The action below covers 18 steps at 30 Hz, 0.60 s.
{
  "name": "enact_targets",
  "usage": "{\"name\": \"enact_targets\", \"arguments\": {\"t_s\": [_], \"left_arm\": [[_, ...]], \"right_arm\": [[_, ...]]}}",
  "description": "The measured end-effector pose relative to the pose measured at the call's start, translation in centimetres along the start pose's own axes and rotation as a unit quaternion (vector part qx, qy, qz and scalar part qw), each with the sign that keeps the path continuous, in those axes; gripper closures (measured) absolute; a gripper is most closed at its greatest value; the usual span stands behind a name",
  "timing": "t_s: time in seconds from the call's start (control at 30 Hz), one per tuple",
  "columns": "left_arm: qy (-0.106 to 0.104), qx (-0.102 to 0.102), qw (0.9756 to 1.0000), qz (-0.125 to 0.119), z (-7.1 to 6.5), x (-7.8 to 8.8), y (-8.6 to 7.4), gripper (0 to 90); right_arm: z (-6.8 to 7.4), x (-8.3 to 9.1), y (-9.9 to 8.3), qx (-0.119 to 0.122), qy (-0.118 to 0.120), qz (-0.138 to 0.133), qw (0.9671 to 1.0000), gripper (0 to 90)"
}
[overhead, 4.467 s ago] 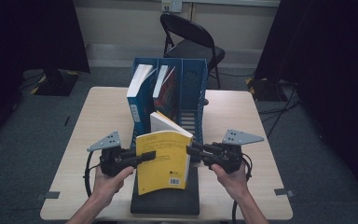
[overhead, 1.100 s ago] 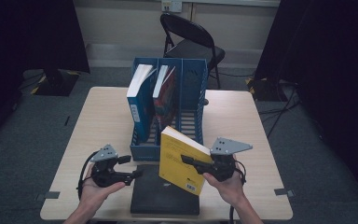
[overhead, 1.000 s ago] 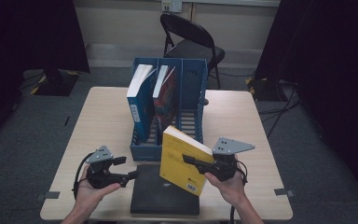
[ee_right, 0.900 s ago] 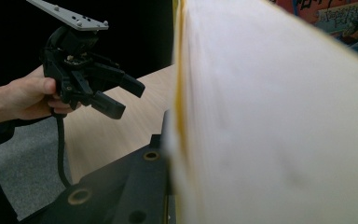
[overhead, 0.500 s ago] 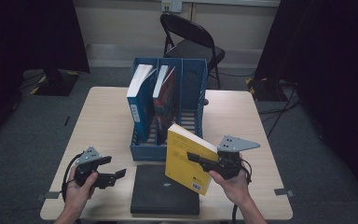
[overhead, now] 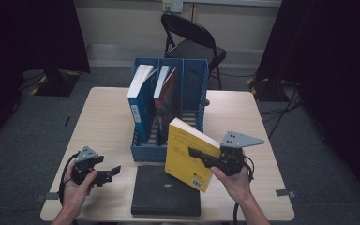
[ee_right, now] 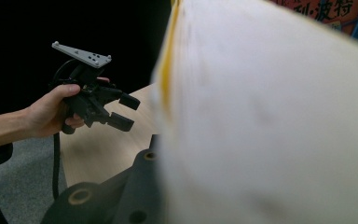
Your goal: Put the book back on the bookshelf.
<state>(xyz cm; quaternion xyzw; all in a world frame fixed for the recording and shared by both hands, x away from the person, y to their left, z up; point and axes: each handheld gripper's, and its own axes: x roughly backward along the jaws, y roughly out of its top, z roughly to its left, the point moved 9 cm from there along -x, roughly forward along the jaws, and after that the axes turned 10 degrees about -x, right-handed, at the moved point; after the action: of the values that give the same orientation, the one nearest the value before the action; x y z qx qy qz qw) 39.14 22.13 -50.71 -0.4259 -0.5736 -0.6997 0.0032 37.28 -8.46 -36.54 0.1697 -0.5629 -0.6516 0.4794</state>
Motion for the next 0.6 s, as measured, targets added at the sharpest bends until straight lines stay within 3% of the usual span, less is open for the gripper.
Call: {"name": "enact_targets", "arguments": {"t_s": [0.13,0.6], "left_arm": [[0.009,0.004,0.9999,0.006,0.4,-0.2,-0.2,15.7],[0.015,0.004,0.9998,0.012,0.4,-0.5,-0.5,15.9]], "right_arm": [[0.3,-0.5,0.2,0.004,0.000,0.006,1.0000,75.9],[-0.3,-0.5,3.1,0.003,-0.005,-0.022,0.9997,75.9]]}}
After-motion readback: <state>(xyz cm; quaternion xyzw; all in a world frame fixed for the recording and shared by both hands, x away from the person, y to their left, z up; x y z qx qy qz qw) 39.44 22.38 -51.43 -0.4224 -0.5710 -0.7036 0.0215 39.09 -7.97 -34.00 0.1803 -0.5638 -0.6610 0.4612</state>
